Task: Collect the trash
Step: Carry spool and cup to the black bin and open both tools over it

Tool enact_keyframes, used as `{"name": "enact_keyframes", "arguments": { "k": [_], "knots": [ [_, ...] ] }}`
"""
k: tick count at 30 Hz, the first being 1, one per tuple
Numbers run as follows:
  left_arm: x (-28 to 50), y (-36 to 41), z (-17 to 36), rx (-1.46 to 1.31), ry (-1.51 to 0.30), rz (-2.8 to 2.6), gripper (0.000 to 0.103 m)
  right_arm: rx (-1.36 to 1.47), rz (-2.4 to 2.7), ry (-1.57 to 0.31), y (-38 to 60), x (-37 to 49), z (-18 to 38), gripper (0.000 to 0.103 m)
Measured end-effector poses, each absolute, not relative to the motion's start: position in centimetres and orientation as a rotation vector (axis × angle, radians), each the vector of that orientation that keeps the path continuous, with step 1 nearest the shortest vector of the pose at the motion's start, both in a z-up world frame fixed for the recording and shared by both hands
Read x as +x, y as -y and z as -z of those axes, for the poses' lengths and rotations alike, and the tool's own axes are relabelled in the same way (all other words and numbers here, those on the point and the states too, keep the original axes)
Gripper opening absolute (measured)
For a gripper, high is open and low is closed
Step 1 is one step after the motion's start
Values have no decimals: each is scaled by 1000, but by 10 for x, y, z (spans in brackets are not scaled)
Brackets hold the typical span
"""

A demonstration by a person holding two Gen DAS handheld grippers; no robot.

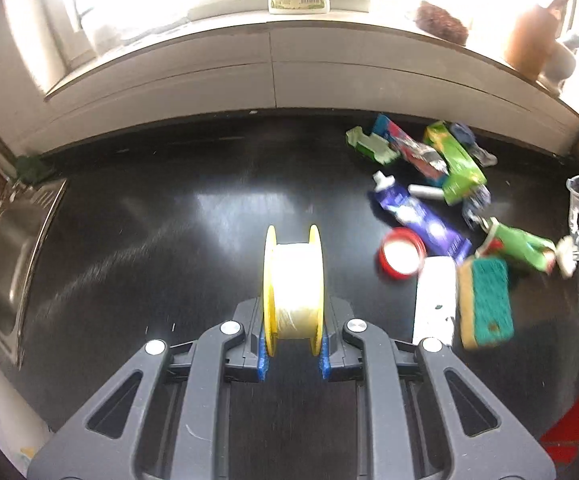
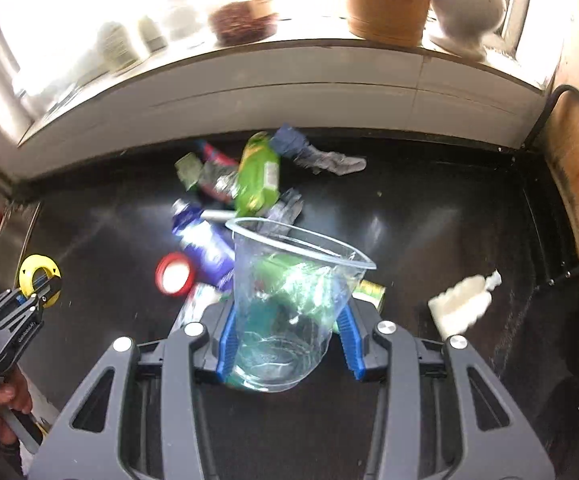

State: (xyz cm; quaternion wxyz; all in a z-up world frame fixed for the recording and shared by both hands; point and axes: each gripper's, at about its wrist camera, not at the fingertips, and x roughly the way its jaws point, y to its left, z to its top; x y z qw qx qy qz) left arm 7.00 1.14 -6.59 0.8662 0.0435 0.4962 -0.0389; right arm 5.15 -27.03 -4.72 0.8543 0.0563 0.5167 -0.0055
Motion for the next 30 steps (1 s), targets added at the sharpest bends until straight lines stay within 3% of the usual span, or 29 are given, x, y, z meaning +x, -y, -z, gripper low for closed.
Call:
{"name": "enact_keyframes", "arguments": {
  "k": [8, 15, 23, 30],
  "knots": [
    [3, -53, 54, 51, -1007, 6, 18, -4, -122, -1062, 198, 33, 38, 43],
    [-66, -159, 59, -53, -984, -253, 18, -180, -538, -1054, 26, 24, 39, 43],
    [-189, -313, 131, -295, -1060, -627, 18, -390, -1158, -1165, -237, -65, 87, 44],
    [-257, -391, 212, -434, -1041, -690, 18, -628, -1351, -1212, -390, -139, 163, 45]
  ]
}}
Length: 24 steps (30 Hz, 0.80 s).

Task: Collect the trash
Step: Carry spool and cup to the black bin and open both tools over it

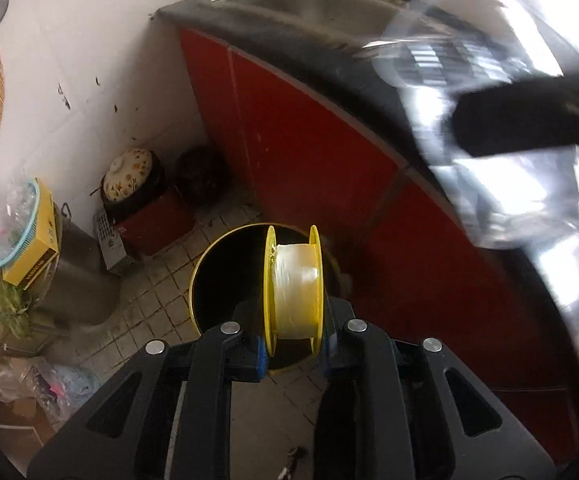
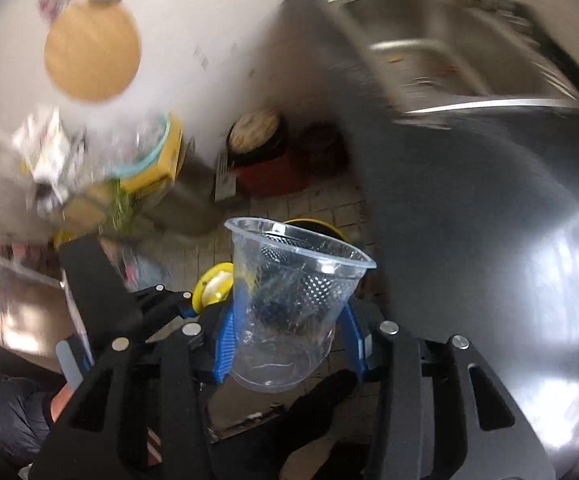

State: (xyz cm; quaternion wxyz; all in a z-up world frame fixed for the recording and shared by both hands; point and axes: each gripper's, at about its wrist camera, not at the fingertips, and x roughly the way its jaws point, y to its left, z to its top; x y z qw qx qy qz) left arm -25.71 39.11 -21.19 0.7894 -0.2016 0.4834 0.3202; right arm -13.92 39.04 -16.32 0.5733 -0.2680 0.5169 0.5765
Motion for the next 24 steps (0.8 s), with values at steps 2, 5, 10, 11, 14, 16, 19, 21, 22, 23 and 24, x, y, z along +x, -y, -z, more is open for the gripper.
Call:
{"name": "enact_keyframes", "arguments": {
  "k": [2, 5, 10, 11, 14, 16, 19, 21, 22, 23, 24],
  "knots": [
    [-269, -408, 237, -544, -1018, -700, 18, -685, -1348, -1225, -419, -149, 187, 46],
    [-275, -425, 262, -566, -1020, -706, 18, -739, -1339, -1218, -445, -157, 209, 47],
    [-287, -445, 288, -664, -988, -688, 19, -775, -1334, -1276, -468, -157, 236, 51],
    [-290, -449, 291, -686, -981, -687, 20, -771, -1330, -1286, -468, -155, 238, 55],
    [-295, -456, 296, -711, -976, -690, 48, -795, -1326, -1297, -474, -153, 246, 69],
    [-298, -456, 295, -723, -962, -706, 75, -803, -1335, -1311, -476, -151, 250, 77],
    [-299, -457, 292, -727, -966, -724, 80, -805, -1349, -1328, -474, -153, 250, 80],
    [-300, -456, 290, -725, -970, -732, 82, -791, -1356, -1330, -471, -154, 244, 81],
    [-300, -455, 286, -720, -975, -734, 82, -783, -1357, -1325, -468, -153, 240, 81],
    [-301, -453, 283, -711, -979, -735, 82, -768, -1362, -1318, -465, -152, 235, 81],
    [-301, -452, 278, -697, -977, -730, 83, -750, -1370, -1314, -460, -149, 227, 84]
  ]
}}
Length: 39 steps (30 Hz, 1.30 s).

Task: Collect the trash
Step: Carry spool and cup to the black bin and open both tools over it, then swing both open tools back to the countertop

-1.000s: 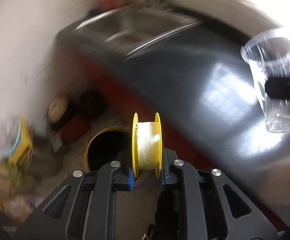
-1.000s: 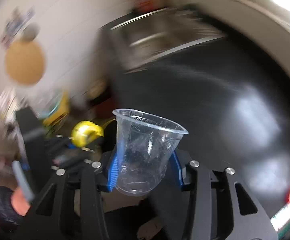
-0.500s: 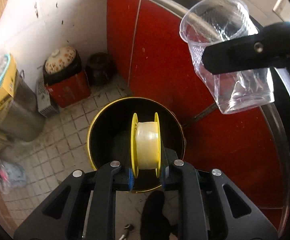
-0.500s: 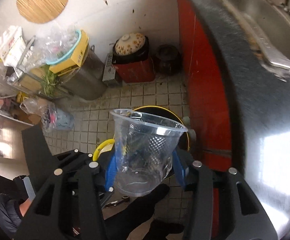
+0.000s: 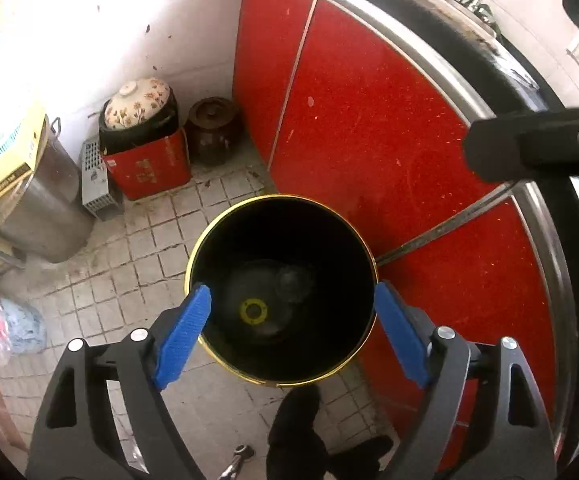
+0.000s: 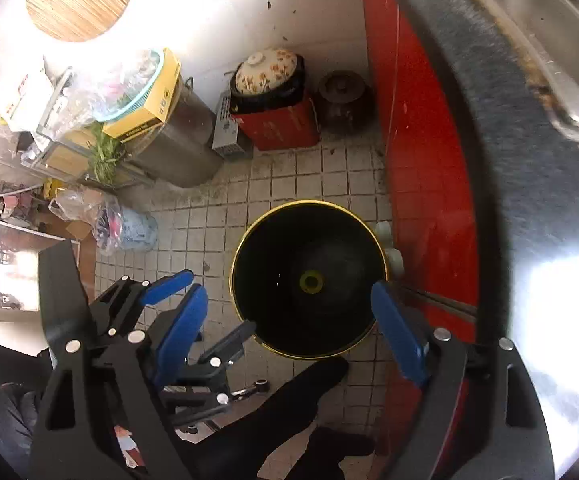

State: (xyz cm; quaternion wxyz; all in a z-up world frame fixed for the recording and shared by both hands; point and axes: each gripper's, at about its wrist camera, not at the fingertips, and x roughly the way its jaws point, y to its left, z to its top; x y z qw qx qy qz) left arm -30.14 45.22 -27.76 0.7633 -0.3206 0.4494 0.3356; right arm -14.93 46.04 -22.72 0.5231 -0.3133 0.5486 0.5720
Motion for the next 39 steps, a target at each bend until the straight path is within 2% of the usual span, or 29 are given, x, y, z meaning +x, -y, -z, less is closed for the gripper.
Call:
{"name": "enact_keyframes", "arguments": {
  "k": [5, 9, 13, 18, 23, 29, 33, 39],
  "knots": [
    [-301, -437, 235, -609, -973, -736, 88, -610, -1344, -1288, -422, -125, 174, 85],
    [-283, -414, 186, -520, -958, -702, 92, -476, -1254, -1187, -349, -89, 111, 92],
    [-229, -370, 136, -396, -973, -565, 92, -398, -1030, -1038, -235, -49, 51, 93],
    [-135, -268, 77, -216, -906, -228, 92, -269, -676, -948, -75, -7, 6, 93],
    [-60, -141, 40, -50, -894, 106, 92, -97, -300, -917, 93, 0, -15, 93],
    [-27, -7, 28, 138, -915, 342, 92, 68, -48, -920, 227, -36, -17, 93],
    [-32, 54, 35, 214, -943, 418, 92, 118, 8, -938, 267, -51, -6, 93],
    [-28, 81, 53, 282, -981, 453, 92, 127, -16, -973, 293, -52, 12, 93]
  ]
}}
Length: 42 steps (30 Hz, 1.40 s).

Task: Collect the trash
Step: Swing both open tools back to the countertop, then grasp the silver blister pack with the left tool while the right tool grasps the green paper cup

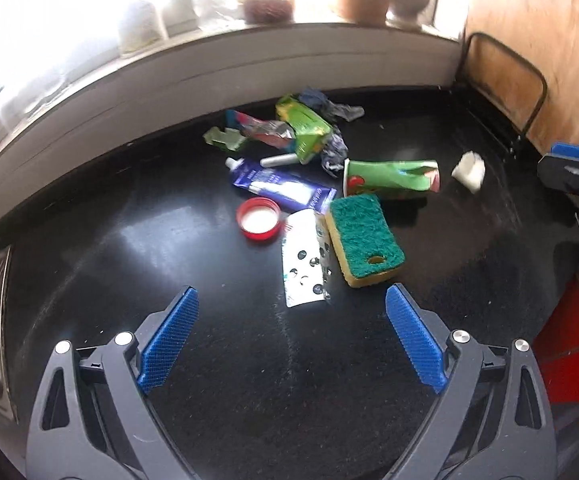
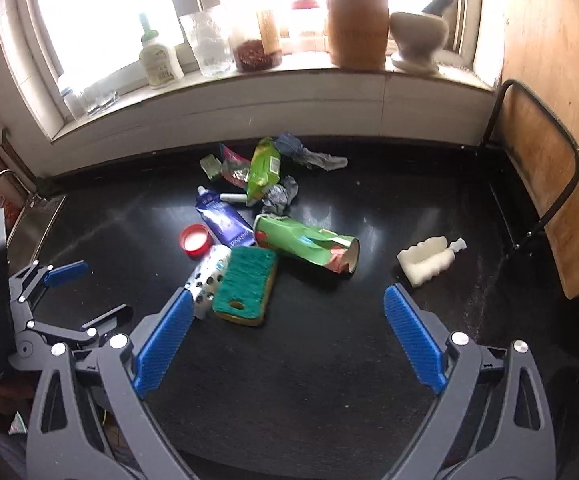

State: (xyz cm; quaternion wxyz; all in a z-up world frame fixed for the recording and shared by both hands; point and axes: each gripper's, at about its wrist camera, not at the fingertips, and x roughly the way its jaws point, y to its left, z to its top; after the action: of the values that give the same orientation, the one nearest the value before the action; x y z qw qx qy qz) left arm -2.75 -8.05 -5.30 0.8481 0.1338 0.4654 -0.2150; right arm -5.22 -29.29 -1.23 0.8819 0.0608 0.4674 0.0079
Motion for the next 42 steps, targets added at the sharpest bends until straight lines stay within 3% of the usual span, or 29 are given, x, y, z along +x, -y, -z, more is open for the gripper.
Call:
{"name": "enact_keyframes", "arguments": {
  "k": [9, 18, 22, 23, 24, 27, 32, 42],
  "knots": [
    [8, 106, 130, 415, -1047, 498, 92, -32, -153, -1089, 314, 10, 84, 93],
    [39, 111, 179, 368, -1094, 519, 92, -259, -289, -1240, 310, 86, 170, 93],
    [49, 115, 180, 331, -1083, 499, 91, -336, -352, -1253, 303, 98, 182, 83],
    [50, 115, 180, 327, -1081, 493, 90, -345, -359, -1262, 302, 99, 185, 72],
    [50, 115, 177, 321, -1076, 487, 82, -342, -369, -1266, 303, 99, 186, 62],
    [50, 117, 169, 323, -1078, 469, 48, -333, -368, -1261, 305, 97, 182, 56],
    [39, 115, 156, 323, -1075, 435, 42, -250, -314, -1244, 311, 80, 165, 49],
    [3, 95, 97, 259, -1046, 374, 42, -91, -210, -1155, 303, 17, 97, 49]
  ]
}}
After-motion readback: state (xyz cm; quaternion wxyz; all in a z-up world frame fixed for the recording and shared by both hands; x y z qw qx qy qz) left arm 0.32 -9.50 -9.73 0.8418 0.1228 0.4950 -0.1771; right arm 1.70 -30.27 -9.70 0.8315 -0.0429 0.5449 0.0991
